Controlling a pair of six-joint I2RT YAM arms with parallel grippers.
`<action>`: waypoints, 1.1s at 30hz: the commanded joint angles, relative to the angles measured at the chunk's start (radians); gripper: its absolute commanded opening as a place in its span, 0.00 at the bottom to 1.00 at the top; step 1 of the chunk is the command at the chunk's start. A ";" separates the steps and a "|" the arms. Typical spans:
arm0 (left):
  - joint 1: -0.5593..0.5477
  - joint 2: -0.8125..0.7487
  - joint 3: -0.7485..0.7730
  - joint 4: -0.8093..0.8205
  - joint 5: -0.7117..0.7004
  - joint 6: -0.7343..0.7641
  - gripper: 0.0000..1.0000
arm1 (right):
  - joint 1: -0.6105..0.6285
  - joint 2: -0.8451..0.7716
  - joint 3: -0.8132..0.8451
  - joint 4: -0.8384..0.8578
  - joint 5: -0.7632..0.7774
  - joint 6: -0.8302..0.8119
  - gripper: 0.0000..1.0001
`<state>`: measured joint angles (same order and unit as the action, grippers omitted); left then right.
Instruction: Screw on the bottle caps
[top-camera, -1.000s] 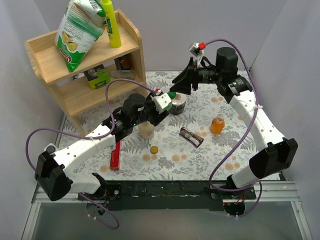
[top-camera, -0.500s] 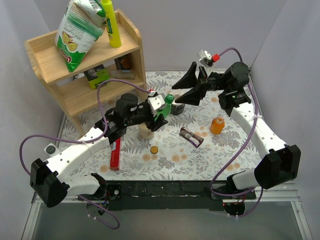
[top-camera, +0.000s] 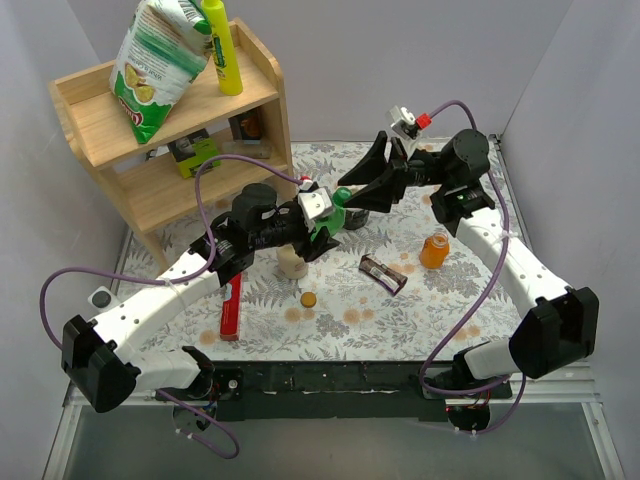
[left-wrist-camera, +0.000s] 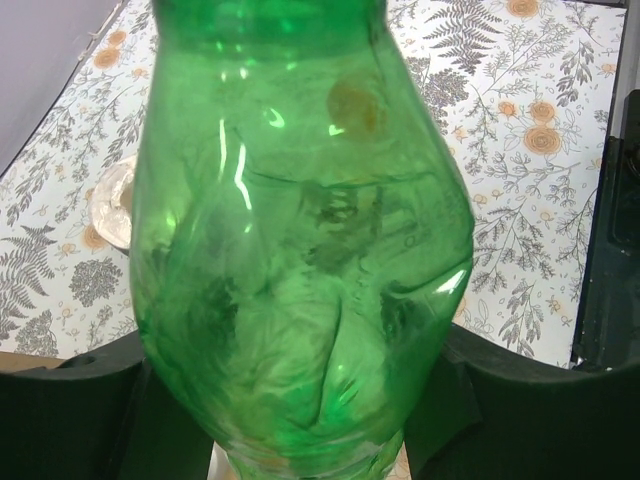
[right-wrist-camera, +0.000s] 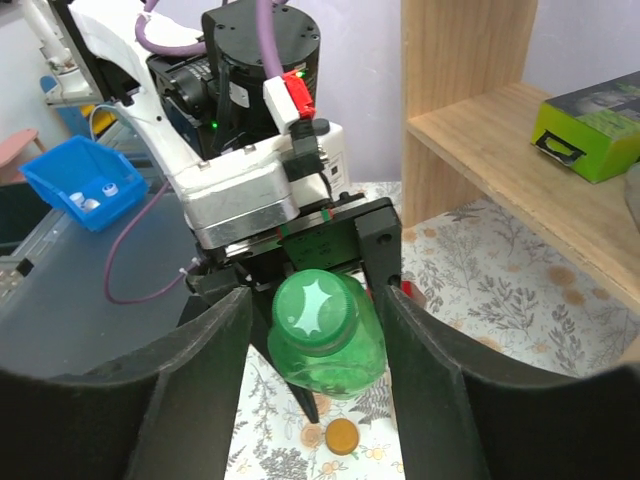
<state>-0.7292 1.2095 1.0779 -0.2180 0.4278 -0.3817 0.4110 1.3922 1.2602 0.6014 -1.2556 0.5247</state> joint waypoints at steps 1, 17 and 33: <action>0.004 -0.001 0.043 -0.004 0.025 0.014 0.00 | 0.003 0.014 0.036 0.021 0.045 0.006 0.59; -0.003 0.039 0.063 0.062 -0.081 -0.037 0.12 | 0.040 -0.022 0.068 -0.296 0.262 -0.207 0.01; -0.003 0.019 0.099 -0.070 -0.325 0.049 0.98 | -0.294 0.146 0.326 -0.731 0.415 -0.665 0.01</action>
<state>-0.7288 1.2514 1.1378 -0.2596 0.1406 -0.3691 0.1429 1.5028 1.5551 0.0925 -0.9905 0.1516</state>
